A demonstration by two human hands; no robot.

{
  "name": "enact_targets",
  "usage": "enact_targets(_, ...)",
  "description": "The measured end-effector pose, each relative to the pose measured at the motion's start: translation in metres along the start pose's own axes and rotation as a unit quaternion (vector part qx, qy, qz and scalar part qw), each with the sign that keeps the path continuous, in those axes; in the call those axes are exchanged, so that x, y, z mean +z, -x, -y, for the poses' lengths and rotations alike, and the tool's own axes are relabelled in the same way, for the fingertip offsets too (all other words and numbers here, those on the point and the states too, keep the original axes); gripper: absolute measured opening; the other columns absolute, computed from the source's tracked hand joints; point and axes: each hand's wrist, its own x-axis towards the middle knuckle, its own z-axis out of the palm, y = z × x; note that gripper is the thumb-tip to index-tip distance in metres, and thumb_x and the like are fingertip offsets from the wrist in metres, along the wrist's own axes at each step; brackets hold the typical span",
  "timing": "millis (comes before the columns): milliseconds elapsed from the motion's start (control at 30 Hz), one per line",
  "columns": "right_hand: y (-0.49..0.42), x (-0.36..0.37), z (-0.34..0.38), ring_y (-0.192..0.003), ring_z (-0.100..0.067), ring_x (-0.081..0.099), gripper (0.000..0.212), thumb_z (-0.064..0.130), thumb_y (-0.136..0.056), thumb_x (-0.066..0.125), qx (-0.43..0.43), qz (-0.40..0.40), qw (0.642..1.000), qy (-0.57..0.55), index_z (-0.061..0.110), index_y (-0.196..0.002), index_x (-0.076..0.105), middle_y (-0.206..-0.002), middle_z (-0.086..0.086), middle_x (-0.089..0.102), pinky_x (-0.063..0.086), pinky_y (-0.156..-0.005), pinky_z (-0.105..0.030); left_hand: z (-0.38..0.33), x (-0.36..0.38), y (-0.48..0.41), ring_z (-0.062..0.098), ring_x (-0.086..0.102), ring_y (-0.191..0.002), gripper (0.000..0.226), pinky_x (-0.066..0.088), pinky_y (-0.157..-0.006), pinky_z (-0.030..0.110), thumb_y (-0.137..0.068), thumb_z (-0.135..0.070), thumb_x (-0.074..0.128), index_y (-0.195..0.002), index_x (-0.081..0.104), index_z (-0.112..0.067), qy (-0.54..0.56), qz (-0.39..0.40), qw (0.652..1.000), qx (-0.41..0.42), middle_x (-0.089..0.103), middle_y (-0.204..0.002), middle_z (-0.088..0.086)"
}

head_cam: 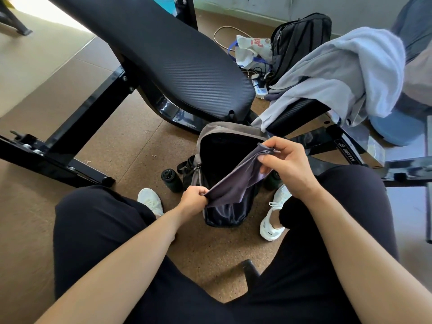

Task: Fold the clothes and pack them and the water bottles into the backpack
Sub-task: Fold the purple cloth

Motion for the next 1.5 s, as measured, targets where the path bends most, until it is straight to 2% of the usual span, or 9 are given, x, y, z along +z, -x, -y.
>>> enact_targets(133, -0.002, 0.001, -0.001, -0.064, -0.019, 0.066, 0.018, -0.007, -0.083, 0.061, -0.01, -0.023, 1.0, -0.014, 0.009, -0.084, 0.069, -0.069, -0.002, 0.067, 0.057, -0.067, -0.034, 0.009, 0.005, 0.002, 0.019, 0.066, -0.085, 0.037, 0.054, -0.065, 0.029, -0.078, 0.006, 0.077, -0.098, 0.069, -0.024, -0.01, 0.066, 0.997, 0.027, 0.069, -0.093, -0.004)
enact_targets(300, -0.005, -0.004, -0.004, -0.075, -0.035, 0.067, 0.017, -0.005, -0.081, 0.057, -0.008, -0.054, 0.997, -0.063, 0.006, -0.085, 0.069, -0.08, -0.019, 0.067, 0.058, -0.078, -0.062, 0.001, 0.017, 0.016, 0.012, 0.062, -0.088, 0.053, 0.051, -0.07, 0.038, -0.067, -0.03, 0.087, -0.1, 0.045, -0.031, -0.084, -0.019, 0.981, 0.175, 0.055, -0.105, -0.011)
enact_targets(367, -0.005, -0.005, -0.004, -0.075, -0.035, 0.068, 0.018, -0.006, -0.081, 0.057, -0.007, -0.055, 0.995, -0.082, 0.006, -0.085, 0.069, -0.081, -0.02, 0.067, 0.059, -0.078, -0.058, -0.002, 0.021, 0.019, 0.011, 0.061, -0.093, 0.054, 0.054, -0.073, 0.04, -0.068, -0.034, 0.087, -0.099, 0.043, -0.033, -0.089, -0.048, 0.972, 0.211, 0.049, -0.108, -0.013)
enact_targets(500, -0.004, -0.004, -0.003, -0.077, -0.027, 0.068, 0.017, -0.005, -0.081, 0.059, -0.015, -0.064, 0.993, -0.102, 0.007, -0.086, 0.07, -0.08, -0.013, 0.068, 0.058, -0.078, -0.037, -0.008, 0.027, 0.02, 0.013, 0.061, -0.108, 0.044, 0.057, -0.081, 0.039, -0.073, -0.033, 0.086, -0.091, 0.047, -0.027, -0.113, -0.123, 0.941, 0.293, 0.053, -0.124, -0.01)
enact_targets(633, -0.004, -0.005, -0.004, -0.083, -0.032, 0.067, 0.021, -0.001, -0.083, 0.062, -0.013, -0.075, 0.99, -0.119, 0.017, -0.083, 0.074, -0.083, -0.012, 0.07, 0.057, -0.087, -0.048, -0.012, 0.034, 0.022, 0.017, 0.064, -0.12, 0.021, 0.057, -0.091, 0.036, -0.076, -0.027, 0.086, -0.084, 0.068, -0.021, -0.175, -0.208, 0.891, 0.365, 0.064, -0.136, 0.001)
enact_targets(967, -0.002, -0.003, 0.001, -0.082, -0.029, 0.069, 0.023, 0.0, -0.084, 0.063, -0.017, -0.087, 0.987, -0.135, 0.019, -0.083, 0.075, -0.083, -0.008, 0.072, 0.059, -0.081, -0.037, -0.012, 0.041, 0.024, 0.021, 0.071, -0.103, 0.02, 0.058, -0.082, 0.032, -0.081, -0.037, 0.084, -0.099, 0.083, -0.03, -0.251, -0.167, 0.899, 0.317, 0.065, -0.139, 0.006)
enact_targets(1167, -0.002, -0.004, 0.0, -0.084, -0.027, 0.07, 0.015, 0.001, -0.085, 0.063, -0.016, -0.106, 0.984, -0.14, 0.012, -0.087, 0.072, -0.083, -0.006, 0.073, 0.059, -0.083, -0.038, -0.017, 0.058, 0.033, 0.02, 0.076, -0.08, 0.021, 0.058, -0.06, 0.031, -0.084, -0.049, 0.076, -0.101, 0.082, -0.037, -0.311, -0.124, 0.895, 0.296, 0.067, -0.136, 0.008)
enact_targets(1300, -0.001, -0.006, 0.0, -0.088, -0.031, 0.07, 0.013, 0.0, -0.087, 0.063, -0.026, -0.11, 0.984, -0.138, 0.008, -0.091, 0.071, -0.087, -0.011, 0.072, 0.059, -0.085, -0.042, -0.016, 0.063, 0.033, 0.029, 0.076, -0.087, 0.035, 0.057, -0.068, 0.036, -0.094, -0.059, 0.061, -0.12, 0.074, -0.04, -0.363, -0.123, 0.889, 0.25, 0.054, -0.151, 0.009)
enact_targets(1500, 0.001, -0.006, 0.002, -0.087, -0.031, 0.069, 0.013, -0.001, -0.086, 0.063, -0.035, -0.114, 0.982, -0.146, 0.008, -0.09, 0.072, -0.087, -0.012, 0.07, 0.058, -0.087, -0.046, -0.017, 0.064, 0.028, 0.037, 0.075, -0.08, 0.039, 0.057, -0.062, 0.04, -0.089, -0.06, 0.067, -0.117, 0.076, -0.034, -0.37, -0.165, 0.889, 0.216, 0.062, -0.142, 0.013)
